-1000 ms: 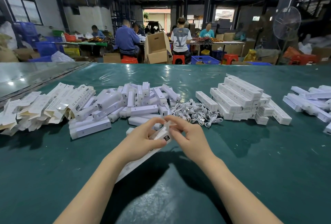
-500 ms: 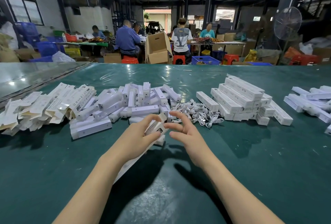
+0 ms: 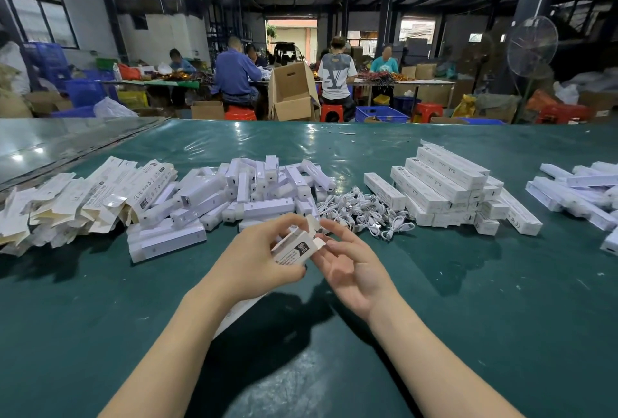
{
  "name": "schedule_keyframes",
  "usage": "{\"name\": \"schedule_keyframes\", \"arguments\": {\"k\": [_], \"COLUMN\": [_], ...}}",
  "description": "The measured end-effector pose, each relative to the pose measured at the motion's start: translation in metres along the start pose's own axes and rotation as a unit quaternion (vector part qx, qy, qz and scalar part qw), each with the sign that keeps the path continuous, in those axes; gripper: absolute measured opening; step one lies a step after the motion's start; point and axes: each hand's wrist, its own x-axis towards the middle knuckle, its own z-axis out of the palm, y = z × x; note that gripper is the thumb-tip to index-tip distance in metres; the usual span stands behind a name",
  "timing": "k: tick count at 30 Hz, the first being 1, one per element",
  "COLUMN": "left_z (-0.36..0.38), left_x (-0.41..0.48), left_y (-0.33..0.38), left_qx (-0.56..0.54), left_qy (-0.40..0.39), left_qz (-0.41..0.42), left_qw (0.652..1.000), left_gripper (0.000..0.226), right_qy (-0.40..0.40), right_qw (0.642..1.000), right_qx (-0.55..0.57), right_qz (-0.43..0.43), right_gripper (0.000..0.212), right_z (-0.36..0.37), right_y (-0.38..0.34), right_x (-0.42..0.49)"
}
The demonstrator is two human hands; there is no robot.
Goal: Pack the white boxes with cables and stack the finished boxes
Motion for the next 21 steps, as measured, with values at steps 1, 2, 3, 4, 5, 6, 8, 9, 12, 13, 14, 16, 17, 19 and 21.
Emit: {"name": "schedule_keyframes", "arguments": {"k": [1,2,3,4,5,6,8,9,12,13,14,16,17,19,21], "left_z": [0.000,-0.001,0.000,0.000,0.001,0.002,0.005,0.006,0.011,0.012,0.013,0.016,0.018,0.022,0.026], "left_x": [-0.001,-0.001,-0.002,-0.003,-0.003,-0.004,-0.004,-0.003,-0.001,-0.001,-0.001,-0.001,-0.002,-0.004,-0.005], "left_y": [0.001,0.003,0.004,0.004,0.003,0.003,0.004,0.004,0.005,0.004,0.004,0.005,0.006,0.010,0.012], "left_qx": [0.002,0.008,0.017,0.029,0.042,0.053,0.079,0.094,0.113,0.113,0.115,0.122,0.129,0.143,0.145], "left_qy": [0.012,0.023,0.030,0.035,0.040,0.048,0.060,0.064,0.088,0.108,0.127,0.148,0.150,0.150,0.157], "left_qz": [0.006,0.014,0.022,0.029,0.036,0.041,0.056,0.062,0.043,0.037,0.035,0.039,0.045,0.063,0.080], "left_qw": [1.000,1.000,0.999,0.999,0.998,0.997,0.994,0.992,0.989,0.987,0.985,0.981,0.979,0.976,0.974], "left_gripper": [0.044,0.045,0.046,0.045,0.045,0.046,0.051,0.053,0.060,0.058,0.055,0.056,0.059,0.066,0.071], "right_qy": [-0.002,-0.002,-0.003,-0.006,-0.009,-0.009,0.013,0.036,0.085,0.078,0.067,0.062,0.071,0.091,0.106], "right_qw": [1.000,1.000,1.000,1.000,0.999,0.998,0.993,0.985,0.951,0.946,0.944,0.944,0.941,0.936,0.936], "right_qx": [0.010,0.007,-0.004,-0.016,-0.031,-0.050,-0.114,-0.158,-0.274,-0.292,-0.301,-0.303,-0.307,-0.314,-0.311], "right_qz": [0.003,0.003,-0.002,-0.011,-0.020,-0.028,-0.041,-0.056,-0.111,-0.118,-0.117,-0.116,-0.122,-0.133,-0.129], "right_gripper": [0.034,0.035,0.036,0.035,0.034,0.032,0.022,0.017,0.018,0.021,0.025,0.025,0.021,0.014,0.013], "right_z": [0.000,0.000,0.000,0.001,0.002,0.002,0.001,0.000,0.000,0.001,0.003,0.006,0.007,0.006,0.005], "right_y": [0.001,0.002,0.003,0.004,0.004,0.005,0.006,0.006,0.004,0.003,0.003,0.004,0.004,0.003,0.002], "right_x": [0.000,0.001,0.000,0.000,0.000,0.000,0.001,0.001,0.001,0.000,0.000,-0.002,-0.002,-0.003,-0.003]}}
